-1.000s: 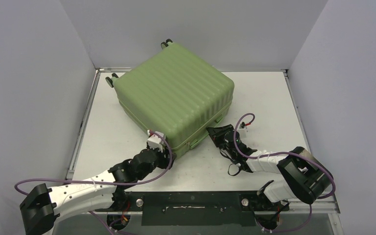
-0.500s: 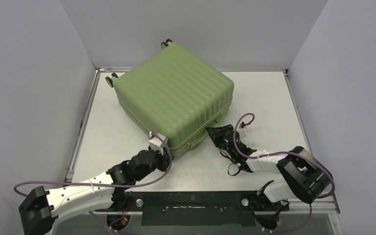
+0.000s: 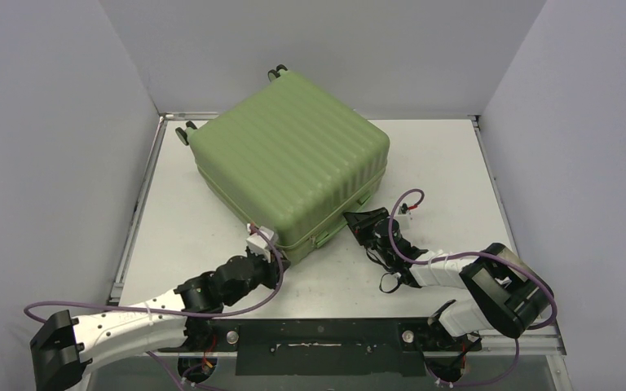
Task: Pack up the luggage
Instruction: Zip the luggage at the center of the board.
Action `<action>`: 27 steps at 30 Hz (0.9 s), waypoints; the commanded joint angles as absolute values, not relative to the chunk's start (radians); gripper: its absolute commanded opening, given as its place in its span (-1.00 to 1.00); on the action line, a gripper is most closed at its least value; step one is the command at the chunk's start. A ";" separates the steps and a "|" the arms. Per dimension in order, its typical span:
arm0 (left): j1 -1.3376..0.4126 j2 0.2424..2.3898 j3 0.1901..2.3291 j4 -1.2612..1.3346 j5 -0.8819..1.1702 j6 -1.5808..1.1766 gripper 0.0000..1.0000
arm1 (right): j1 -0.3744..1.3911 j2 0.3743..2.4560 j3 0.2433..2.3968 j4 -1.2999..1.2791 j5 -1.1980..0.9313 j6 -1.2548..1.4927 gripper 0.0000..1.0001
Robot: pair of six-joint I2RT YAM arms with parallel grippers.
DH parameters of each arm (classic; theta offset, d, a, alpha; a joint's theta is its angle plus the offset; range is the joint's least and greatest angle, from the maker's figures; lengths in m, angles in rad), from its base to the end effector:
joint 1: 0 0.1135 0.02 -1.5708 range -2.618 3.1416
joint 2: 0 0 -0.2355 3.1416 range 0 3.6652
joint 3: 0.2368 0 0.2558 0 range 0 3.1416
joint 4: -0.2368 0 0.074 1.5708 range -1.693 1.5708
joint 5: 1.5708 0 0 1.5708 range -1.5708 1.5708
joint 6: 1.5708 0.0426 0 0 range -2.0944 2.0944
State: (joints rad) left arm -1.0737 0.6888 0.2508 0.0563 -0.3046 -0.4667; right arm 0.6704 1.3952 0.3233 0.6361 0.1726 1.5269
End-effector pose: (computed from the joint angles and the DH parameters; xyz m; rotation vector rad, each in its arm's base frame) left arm 0.1043 -0.1655 0.1694 0.3983 1.9641 -0.7189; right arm 0.2049 0.1531 0.1068 1.0337 1.9695 1.1734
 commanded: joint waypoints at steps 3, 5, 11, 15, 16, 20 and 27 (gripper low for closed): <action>-1.185 0.725 0.294 0.165 -0.305 -0.457 -1.00 | 0.713 1.436 0.281 0.504 0.028 1.502 -1.00; -1.205 0.746 0.302 0.182 -0.315 -0.452 -1.00 | 0.714 1.439 0.282 0.504 0.028 1.502 -1.00; -1.215 0.849 0.339 0.263 -0.286 -0.439 -1.00 | 0.723 1.453 0.287 0.508 0.026 1.501 -1.00; -1.218 0.932 0.375 0.320 -0.269 -0.427 -1.00 | 0.733 1.460 0.293 0.507 0.029 1.502 -1.00; -1.219 0.954 0.385 0.332 -0.265 -0.422 -1.00 | 0.736 1.462 0.293 0.508 0.030 1.504 -1.00; -1.225 1.045 0.435 0.376 -0.251 -0.403 -1.00 | 0.749 1.475 0.296 0.513 0.033 1.506 -1.00; -1.229 1.172 0.530 0.414 -0.243 -0.366 -1.00 | 0.759 1.482 0.292 0.522 0.034 1.512 -1.00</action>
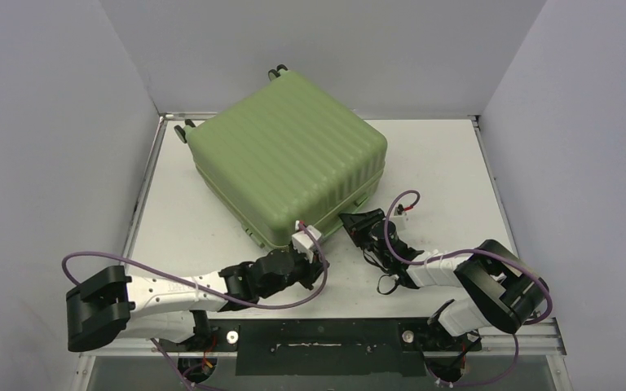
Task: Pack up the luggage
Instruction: Zip the luggage at the center of the board.
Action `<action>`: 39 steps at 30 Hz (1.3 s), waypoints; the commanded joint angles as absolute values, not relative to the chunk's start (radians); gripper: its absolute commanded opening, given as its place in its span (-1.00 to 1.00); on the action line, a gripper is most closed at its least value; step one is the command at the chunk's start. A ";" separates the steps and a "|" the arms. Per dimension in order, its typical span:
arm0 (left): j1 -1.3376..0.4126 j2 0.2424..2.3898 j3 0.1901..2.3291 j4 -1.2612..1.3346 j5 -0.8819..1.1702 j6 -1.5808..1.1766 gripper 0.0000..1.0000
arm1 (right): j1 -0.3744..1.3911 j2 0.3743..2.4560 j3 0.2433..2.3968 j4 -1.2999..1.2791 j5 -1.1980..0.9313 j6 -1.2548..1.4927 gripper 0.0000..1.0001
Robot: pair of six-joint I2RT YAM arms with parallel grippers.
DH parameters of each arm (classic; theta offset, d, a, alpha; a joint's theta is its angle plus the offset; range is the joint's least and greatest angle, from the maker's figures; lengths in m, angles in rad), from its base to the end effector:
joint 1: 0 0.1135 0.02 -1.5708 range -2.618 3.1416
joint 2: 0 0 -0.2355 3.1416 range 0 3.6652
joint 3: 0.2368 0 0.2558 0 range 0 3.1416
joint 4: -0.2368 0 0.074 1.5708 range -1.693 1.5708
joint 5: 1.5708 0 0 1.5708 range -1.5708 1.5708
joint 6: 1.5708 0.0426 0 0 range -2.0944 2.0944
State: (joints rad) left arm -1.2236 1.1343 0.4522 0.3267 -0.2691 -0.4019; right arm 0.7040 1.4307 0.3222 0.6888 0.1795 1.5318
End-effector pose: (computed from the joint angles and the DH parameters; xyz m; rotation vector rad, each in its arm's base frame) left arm 0.0988 -0.2399 0.1767 0.6245 1.9035 -0.8217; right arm 0.2013 0.1609 0.1037 1.0081 1.9738 1.2037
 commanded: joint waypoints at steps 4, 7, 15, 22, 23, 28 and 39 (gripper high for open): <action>-1.229 1.137 0.559 0.336 -0.289 -0.380 -1.00 | 0.760 1.463 0.287 0.509 0.040 1.508 -1.00; -1.229 1.029 0.541 0.224 -0.326 -0.423 -0.46 | 0.759 1.450 0.284 0.504 0.041 1.503 -1.00; -1.233 0.646 0.480 -0.178 -0.429 -0.572 0.94 | 0.729 1.433 0.261 0.508 0.025 1.489 -1.00; -1.233 0.602 0.483 -0.360 -0.522 -0.679 0.91 | 0.700 1.431 0.275 0.492 0.010 1.463 -1.00; -1.233 0.608 0.486 -0.370 -0.533 -0.684 0.89 | 0.700 1.432 0.280 0.488 0.009 1.460 -1.00; -1.232 0.627 0.485 -0.343 -0.583 -0.665 0.85 | 0.699 1.450 0.296 0.493 0.008 1.456 -1.00; -1.180 0.720 0.447 -0.138 -0.581 -0.589 0.95 | 0.704 1.482 0.325 0.502 -0.022 1.456 -1.00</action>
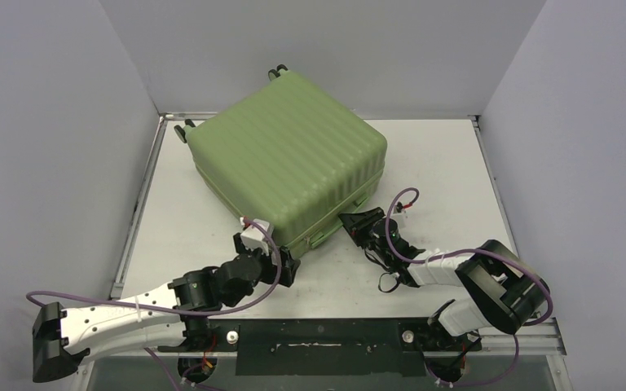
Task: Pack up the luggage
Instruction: Zip the luggage at the center of the board.
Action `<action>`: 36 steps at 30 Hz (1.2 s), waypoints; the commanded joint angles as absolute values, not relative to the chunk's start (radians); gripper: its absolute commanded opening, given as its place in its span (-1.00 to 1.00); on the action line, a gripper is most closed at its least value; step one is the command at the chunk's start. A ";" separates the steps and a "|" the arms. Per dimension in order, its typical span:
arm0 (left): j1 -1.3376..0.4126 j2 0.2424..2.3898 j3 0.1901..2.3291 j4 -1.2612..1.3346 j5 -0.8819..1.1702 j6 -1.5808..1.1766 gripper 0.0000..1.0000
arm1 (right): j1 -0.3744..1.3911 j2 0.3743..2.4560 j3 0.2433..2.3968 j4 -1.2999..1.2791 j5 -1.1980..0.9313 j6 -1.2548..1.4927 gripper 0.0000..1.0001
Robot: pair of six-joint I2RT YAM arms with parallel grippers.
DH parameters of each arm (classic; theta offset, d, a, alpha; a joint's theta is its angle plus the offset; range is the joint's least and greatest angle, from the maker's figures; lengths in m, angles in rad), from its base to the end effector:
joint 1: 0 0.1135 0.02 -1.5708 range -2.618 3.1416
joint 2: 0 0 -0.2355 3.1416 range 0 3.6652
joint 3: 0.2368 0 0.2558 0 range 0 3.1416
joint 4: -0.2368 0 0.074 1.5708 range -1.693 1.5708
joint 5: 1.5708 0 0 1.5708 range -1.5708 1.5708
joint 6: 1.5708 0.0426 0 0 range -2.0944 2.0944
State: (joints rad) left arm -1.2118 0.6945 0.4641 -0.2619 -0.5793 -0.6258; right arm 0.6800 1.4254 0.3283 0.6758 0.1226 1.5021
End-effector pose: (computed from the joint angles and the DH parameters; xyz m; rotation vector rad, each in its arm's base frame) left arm 0.0891 -0.1711 0.2140 0.2355 2.0122 -0.5880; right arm 0.2045 0.1587 0.1051 0.9715 2.0072 1.2171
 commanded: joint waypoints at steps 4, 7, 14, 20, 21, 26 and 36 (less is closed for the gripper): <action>-1.104 0.725 0.421 -0.063 -0.507 -0.582 0.95 | 0.713 1.490 0.334 0.500 -0.022 1.457 -1.00; -1.073 0.709 0.403 -0.016 -0.454 -0.578 0.95 | 0.720 1.495 0.338 0.502 -0.021 1.460 -1.00; -1.072 0.678 0.384 0.066 -0.357 -0.563 0.84 | 0.726 1.499 0.335 0.508 -0.018 1.467 -1.00; -1.080 0.681 0.389 0.074 -0.299 -0.583 0.68 | 0.726 1.506 0.330 0.518 -0.014 1.472 -1.00; -1.083 0.685 0.396 0.064 -0.298 -0.588 0.67 | 0.725 1.508 0.331 0.520 -0.017 1.473 -1.00; -1.104 0.688 0.429 -0.041 -0.321 -0.626 0.71 | 0.727 1.511 0.331 0.525 -0.017 1.474 -1.00; -1.135 0.638 0.460 -0.141 -0.373 -0.663 0.73 | 0.727 1.509 0.319 0.541 -0.016 1.482 -1.00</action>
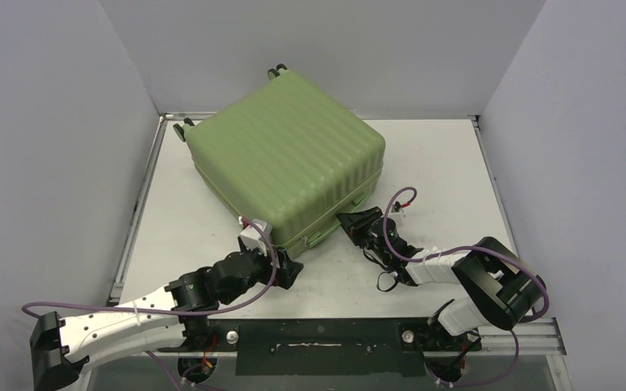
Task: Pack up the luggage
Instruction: Zip the luggage at the center of the board.
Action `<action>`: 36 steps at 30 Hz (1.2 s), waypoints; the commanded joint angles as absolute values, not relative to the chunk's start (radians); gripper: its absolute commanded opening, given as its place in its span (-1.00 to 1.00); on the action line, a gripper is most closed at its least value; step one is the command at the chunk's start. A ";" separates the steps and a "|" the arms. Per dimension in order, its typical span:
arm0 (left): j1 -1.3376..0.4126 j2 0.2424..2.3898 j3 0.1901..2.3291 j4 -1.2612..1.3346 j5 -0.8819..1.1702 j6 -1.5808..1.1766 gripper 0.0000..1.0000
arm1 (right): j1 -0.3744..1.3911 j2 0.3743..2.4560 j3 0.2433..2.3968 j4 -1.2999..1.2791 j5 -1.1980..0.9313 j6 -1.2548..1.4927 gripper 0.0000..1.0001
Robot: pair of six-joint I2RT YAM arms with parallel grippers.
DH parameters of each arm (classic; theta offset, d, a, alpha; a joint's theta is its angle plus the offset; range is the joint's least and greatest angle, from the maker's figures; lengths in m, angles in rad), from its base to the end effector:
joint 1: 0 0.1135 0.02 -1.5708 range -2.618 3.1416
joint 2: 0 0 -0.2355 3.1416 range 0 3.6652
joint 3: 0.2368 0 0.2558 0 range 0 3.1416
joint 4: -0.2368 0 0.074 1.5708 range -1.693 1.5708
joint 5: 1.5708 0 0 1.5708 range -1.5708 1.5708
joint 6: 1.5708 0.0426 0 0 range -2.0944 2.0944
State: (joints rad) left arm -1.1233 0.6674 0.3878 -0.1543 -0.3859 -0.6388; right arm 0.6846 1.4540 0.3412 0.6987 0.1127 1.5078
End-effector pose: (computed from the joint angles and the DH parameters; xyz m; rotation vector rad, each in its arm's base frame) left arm 0.0982 -0.1676 0.2006 0.2416 2.0366 -0.7498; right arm 0.2066 0.1625 0.1041 0.9669 2.0099 1.2367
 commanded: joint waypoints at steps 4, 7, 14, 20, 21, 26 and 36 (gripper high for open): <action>-1.138 0.619 0.464 -0.145 -0.408 -0.652 0.73 | 0.726 1.511 0.320 0.544 -0.018 1.483 -1.00; -1.139 0.628 0.471 -0.146 -0.427 -0.641 0.78 | 0.729 1.508 0.321 0.543 -0.018 1.483 -1.00; -1.138 0.634 0.492 -0.217 -0.490 -0.650 0.86 | 0.733 1.503 0.319 0.541 -0.014 1.486 -1.00; -1.138 0.628 0.488 -0.190 -0.482 -0.639 0.86 | 0.737 1.506 0.321 0.542 -0.013 1.488 -1.00; -1.138 0.633 0.490 -0.188 -0.481 -0.637 0.86 | 0.737 1.508 0.321 0.542 -0.012 1.488 -1.00; -1.138 0.653 0.502 -0.207 -0.493 -0.635 0.88 | 0.742 1.511 0.328 0.538 -0.012 1.486 -1.00; -1.138 0.662 0.484 -0.107 -0.458 -0.605 0.91 | 0.751 1.519 0.336 0.538 -0.013 1.490 -1.00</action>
